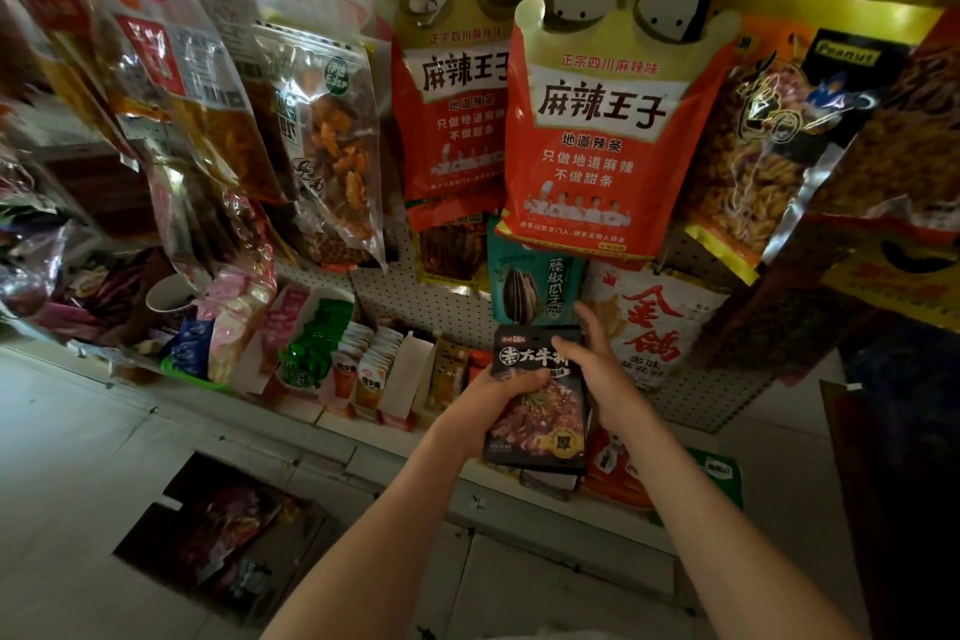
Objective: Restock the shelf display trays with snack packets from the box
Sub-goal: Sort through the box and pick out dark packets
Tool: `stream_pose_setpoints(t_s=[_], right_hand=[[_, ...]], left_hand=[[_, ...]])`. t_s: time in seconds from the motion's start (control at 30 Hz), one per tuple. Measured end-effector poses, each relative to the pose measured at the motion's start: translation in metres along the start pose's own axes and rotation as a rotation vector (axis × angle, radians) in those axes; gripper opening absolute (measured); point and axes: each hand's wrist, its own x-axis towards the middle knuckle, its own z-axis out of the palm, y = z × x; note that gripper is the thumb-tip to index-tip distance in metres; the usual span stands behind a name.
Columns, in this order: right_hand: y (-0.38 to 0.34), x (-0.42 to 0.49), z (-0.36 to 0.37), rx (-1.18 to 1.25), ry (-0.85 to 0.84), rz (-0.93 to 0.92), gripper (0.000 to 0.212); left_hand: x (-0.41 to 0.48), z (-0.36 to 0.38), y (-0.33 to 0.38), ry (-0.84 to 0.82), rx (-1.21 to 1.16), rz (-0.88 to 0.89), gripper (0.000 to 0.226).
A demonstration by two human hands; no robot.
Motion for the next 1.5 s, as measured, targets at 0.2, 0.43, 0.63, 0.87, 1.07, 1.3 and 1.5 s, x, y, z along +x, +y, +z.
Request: stream_pose_setpoints(t_s=[0.2, 0.43, 0.63, 0.87, 1.07, 1.3, 1.5], right_hand=[[-0.001, 0.003, 0.003, -0.087, 0.073, 0.014, 0.005], [0.005, 0.003, 0.006, -0.073, 0.099, 0.03, 0.009], [0.012, -0.002, 0.01, 0.296, -0.021, 0.339, 0.036], [0.015, 0.001, 0.016, 0.005, -0.139, 0.278, 0.053], [-0.017, 0.03, -0.016, -0.652, -0.346, 0.005, 0.086], [-0.018, 0.062, -0.021, -0.868, -0.658, 0.073, 0.047], [0.031, 0.089, -0.032, -0.817, -0.871, 0.235, 0.041]], left_hand=[[-0.001, 0.001, 0.001, -0.011, 0.021, -0.034, 0.019], [0.002, 0.0, -0.002, 0.034, 0.046, -0.032, 0.034], [0.018, -0.008, -0.008, 0.241, -0.045, 0.091, 0.052], [0.023, -0.014, -0.005, 0.243, 0.139, 0.205, 0.079], [0.021, -0.026, -0.005, 0.036, 0.514, 0.26, 0.055], [0.03, -0.011, -0.013, 0.079, 0.725, 0.248, 0.06], [0.06, -0.008, -0.048, 0.197, 0.924, 0.135, 0.079]])
